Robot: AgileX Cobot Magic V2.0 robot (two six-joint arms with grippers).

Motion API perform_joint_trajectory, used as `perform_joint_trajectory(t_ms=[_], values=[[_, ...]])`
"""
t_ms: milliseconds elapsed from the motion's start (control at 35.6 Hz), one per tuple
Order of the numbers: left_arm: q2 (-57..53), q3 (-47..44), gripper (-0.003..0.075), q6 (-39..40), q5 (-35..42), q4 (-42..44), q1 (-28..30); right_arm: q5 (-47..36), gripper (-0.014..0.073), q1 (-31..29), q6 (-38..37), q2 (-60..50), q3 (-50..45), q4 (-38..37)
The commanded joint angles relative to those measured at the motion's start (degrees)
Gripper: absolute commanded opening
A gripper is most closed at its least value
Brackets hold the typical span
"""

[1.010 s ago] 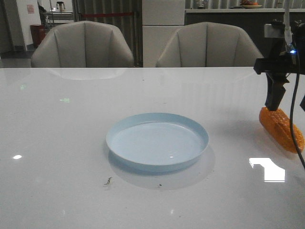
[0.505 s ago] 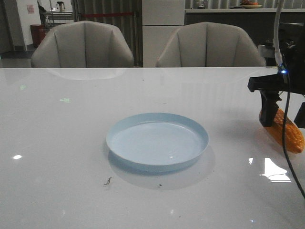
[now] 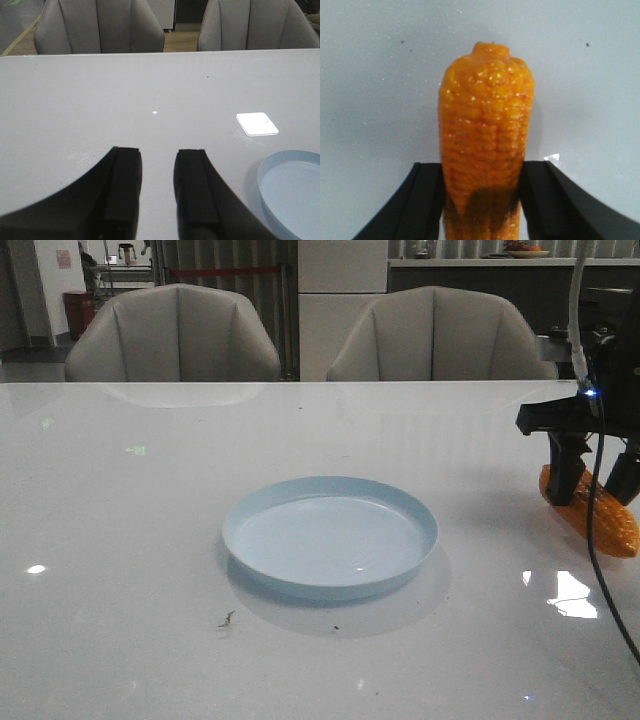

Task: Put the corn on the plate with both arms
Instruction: 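Lift the corn with the right gripper and carry it over the plate, then lower the corn onto the plate, open the right gripper and raise it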

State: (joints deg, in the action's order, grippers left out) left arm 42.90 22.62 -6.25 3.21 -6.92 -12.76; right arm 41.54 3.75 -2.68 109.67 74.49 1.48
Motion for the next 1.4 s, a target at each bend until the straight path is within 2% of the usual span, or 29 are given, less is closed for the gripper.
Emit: perform_joint_trajectory(t_ms=[0,84,337,589,729,1066,1206,1374], values=[[-0.35,1.61,0.0262,0.00,4.46,-0.54,0.08,-0.24,0.0221,1.54,5.52,-2.85,4.15,0.10],[-0.35,1.61,0.0262,0.00,4.46,-0.54,0.08,1.42,0.0221,3.70,9.25,-3.73,7.58,0.10],[-0.35,1.61,0.0262,0.00,4.46,-0.54,0.08,7.70,0.0221,11.61,11.67,-4.09,17.45,0.31],[-0.35,1.61,0.0262,0.00,4.46,-0.54,0.08,9.82,0.0221,21.47,18.07,-3.29,18.49,2.52],[-0.35,1.61,0.0262,0.00,4.46,-0.54,0.08,9.40,0.0221,25.32,18.42,-1.62,18.49,2.57],[-0.35,1.61,0.0262,0.00,4.46,-0.54,0.08,8.75,0.0225,27.83,18.42,4.31,18.49,2.57],[-0.35,1.61,0.0262,0.00,4.46,-0.54,0.08,6.74,0.0308,27.83,18.36,4.67,18.49,2.58],[-0.35,1.61,0.0262,0.00,4.46,-0.54,0.08,4.45,0.0492,27.83,18.36,4.67,18.49,2.75]])
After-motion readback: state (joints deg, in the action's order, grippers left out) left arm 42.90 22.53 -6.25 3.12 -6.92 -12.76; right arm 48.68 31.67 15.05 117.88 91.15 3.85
